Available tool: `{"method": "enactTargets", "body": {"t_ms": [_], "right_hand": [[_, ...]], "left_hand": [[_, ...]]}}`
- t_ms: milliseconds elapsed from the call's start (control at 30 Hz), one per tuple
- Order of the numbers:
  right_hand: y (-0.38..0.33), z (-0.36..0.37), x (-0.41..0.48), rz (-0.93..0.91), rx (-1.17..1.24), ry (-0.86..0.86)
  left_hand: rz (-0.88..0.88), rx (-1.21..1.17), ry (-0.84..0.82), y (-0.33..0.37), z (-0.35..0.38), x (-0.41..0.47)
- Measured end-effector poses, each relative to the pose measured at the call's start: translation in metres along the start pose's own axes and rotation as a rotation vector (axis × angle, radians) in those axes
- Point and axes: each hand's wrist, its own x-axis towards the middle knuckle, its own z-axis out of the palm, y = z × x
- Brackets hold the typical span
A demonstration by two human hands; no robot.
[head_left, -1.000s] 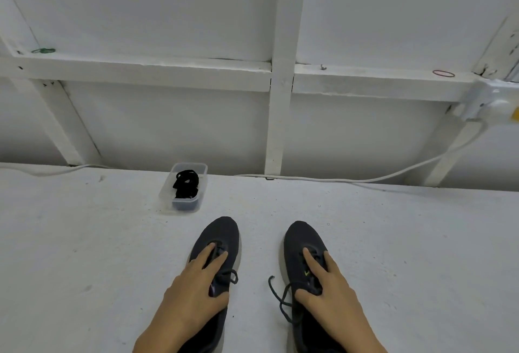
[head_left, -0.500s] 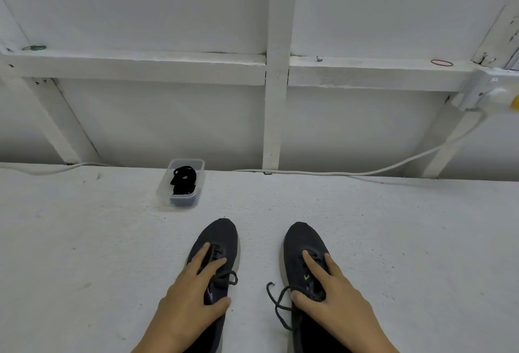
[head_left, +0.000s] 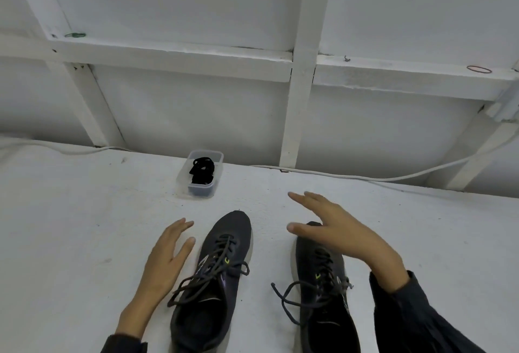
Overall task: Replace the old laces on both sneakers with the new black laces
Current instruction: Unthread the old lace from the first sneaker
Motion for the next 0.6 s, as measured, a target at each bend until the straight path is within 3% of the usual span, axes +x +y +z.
{"method": "enactTargets", "body": {"t_ms": [133, 300, 467, 600], "right_hand": [[-0.038, -0.009, 0.054, -0.120, -0.027, -0.077], [-0.070, 0.006, 0.133, -0.078, 0.029, -0.036], [-0.078, 0.052, 0.191, 0.073, 0.398, -0.095], [-0.085, 0.091, 0.211, 0.179, 0.389, -0.072]], "left_hand": [[0.074, 0.310, -0.029, -0.052, 0.012, 0.001], [0.091, 0.309, 0.028, -0.054, 0.015, 0.003], [0.082, 0.265, 0.041, -0.055, 0.016, 0.002], [0.083, 0.247, 0.065, -0.056, 0.017, 0.004]]}}
